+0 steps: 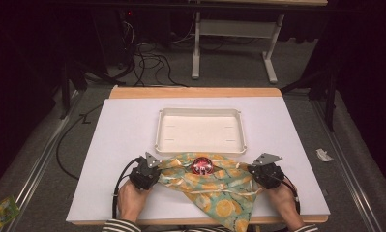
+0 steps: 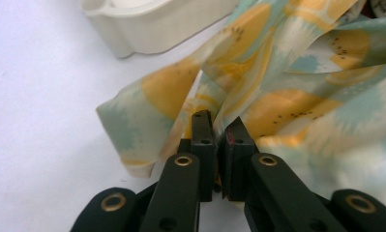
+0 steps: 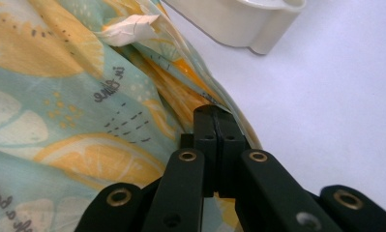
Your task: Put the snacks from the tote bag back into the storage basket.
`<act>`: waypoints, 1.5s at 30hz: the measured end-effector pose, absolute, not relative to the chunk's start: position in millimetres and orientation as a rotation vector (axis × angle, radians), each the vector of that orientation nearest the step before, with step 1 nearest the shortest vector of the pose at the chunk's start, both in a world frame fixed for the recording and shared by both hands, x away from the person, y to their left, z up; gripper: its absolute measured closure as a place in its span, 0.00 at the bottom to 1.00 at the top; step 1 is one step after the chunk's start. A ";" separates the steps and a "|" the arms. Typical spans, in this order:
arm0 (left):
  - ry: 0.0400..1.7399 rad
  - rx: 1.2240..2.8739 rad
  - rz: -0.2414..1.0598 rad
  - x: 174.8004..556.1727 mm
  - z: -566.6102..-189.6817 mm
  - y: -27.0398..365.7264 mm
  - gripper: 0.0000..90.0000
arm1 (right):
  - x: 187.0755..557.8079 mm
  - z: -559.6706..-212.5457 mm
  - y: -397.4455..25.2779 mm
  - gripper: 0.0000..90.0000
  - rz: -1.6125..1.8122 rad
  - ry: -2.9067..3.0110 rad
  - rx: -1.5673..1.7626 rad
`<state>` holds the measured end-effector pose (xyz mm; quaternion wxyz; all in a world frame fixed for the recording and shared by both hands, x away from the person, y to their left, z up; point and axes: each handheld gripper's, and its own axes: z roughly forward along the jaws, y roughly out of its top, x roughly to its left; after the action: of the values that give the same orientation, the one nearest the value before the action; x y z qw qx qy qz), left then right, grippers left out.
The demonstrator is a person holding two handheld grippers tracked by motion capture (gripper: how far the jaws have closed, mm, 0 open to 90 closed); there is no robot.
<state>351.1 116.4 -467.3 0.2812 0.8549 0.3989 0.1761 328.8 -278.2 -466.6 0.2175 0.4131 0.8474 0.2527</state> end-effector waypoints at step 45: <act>1.024 2.216 0.392 303.7 -459.0 101.1 0.48 | 330.3 -467.1 -269.0 0.92 0.701 2.315 1.159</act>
<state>303.7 101.1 -459.0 0.3283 0.8467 0.3911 0.1498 330.3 -269.0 -467.1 0.2276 0.4207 0.8404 0.2546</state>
